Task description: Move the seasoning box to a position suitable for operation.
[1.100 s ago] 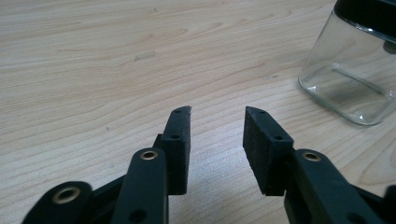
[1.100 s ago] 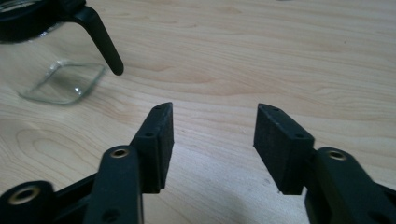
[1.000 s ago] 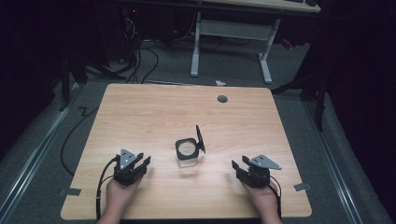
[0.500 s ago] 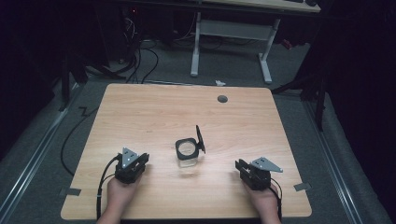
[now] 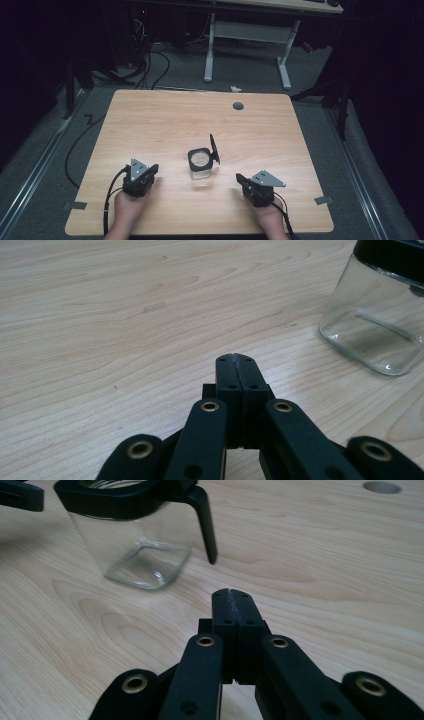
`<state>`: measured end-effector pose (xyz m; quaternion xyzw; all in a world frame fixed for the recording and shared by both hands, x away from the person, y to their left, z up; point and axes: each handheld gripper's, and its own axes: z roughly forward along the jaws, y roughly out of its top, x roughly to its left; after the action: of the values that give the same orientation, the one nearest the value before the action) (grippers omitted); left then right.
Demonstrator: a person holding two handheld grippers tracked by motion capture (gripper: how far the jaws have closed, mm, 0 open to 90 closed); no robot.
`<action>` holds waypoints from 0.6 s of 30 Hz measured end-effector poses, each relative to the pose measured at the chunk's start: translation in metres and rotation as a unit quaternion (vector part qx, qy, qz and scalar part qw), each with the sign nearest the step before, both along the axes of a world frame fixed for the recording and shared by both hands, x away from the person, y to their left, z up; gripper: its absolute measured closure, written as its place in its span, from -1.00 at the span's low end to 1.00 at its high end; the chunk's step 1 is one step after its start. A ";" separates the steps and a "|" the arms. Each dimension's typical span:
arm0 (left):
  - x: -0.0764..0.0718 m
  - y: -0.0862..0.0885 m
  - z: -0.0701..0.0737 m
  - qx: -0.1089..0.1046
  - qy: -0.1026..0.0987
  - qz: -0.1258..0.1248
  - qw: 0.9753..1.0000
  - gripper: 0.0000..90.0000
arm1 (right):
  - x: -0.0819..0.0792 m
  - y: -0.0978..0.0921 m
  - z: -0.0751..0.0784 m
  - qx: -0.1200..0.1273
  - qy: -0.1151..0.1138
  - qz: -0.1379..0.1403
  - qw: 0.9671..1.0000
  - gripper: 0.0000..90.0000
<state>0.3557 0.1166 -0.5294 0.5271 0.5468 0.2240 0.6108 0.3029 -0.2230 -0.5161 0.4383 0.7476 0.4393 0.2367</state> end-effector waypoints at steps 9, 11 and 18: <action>-0.001 -0.002 0.000 -0.002 0.001 -0.007 1.000 1.00 | 0.024 0.026 -0.003 -0.018 0.012 0.024 0.999 1.00; -0.001 -0.002 0.000 -0.002 0.001 -0.008 1.000 1.00 | 0.026 0.030 -0.003 -0.020 0.012 0.026 0.999 1.00; -0.003 -0.002 0.001 -0.007 0.000 -0.011 1.000 1.00 | 0.045 0.046 -0.003 -0.026 0.020 0.037 0.999 1.00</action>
<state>0.3531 0.1143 -0.5279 0.5289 0.5422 0.2134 0.6170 0.3478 -0.1767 -0.5191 0.4124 0.7790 0.4197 0.2165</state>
